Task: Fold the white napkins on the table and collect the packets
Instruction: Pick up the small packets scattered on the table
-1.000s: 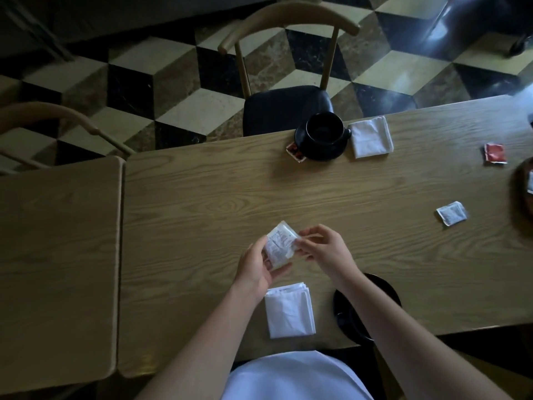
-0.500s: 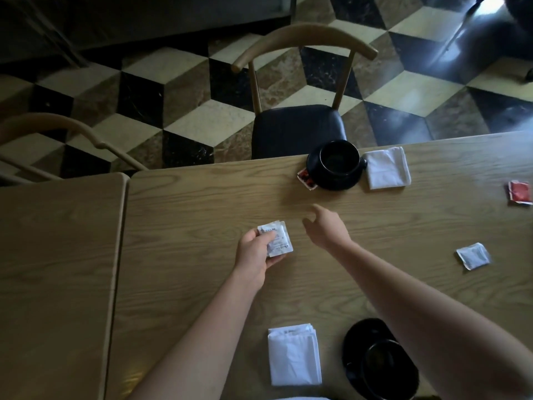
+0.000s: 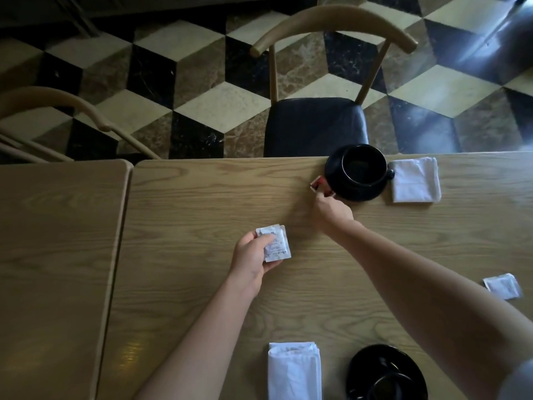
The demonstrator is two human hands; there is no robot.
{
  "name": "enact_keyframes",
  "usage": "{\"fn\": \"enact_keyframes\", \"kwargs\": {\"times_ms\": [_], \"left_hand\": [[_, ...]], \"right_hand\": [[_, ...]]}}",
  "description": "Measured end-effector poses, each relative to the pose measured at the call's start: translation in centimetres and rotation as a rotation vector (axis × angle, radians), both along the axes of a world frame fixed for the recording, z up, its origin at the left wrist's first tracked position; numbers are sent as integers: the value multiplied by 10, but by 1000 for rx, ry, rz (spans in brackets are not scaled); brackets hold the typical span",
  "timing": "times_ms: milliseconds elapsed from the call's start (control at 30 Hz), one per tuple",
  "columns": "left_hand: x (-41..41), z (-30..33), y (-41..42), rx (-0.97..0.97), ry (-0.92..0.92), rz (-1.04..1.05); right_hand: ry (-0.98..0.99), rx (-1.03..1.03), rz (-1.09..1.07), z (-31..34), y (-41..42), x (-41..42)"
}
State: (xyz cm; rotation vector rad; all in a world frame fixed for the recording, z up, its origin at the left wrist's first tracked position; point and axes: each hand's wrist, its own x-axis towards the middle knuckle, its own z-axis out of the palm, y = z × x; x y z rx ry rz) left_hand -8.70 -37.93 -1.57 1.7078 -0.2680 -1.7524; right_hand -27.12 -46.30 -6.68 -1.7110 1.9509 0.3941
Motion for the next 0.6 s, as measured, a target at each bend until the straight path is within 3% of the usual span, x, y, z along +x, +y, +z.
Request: {"fn": "enact_keyframes", "kwargs": {"times_ms": [200,267,500,600], "left_hand": [[2,-3,12,56,54,14],[1,-3,17,70,44,8],[4,3,42,91,-47,12],[3,10,56,89,-54,52]], "right_hand": [[-97,-93,244,11,45,8],[-103,-164,185,14,37,7],[-127,55,-36,7,42,19],[-303,127,-151,14,69,24]]}}
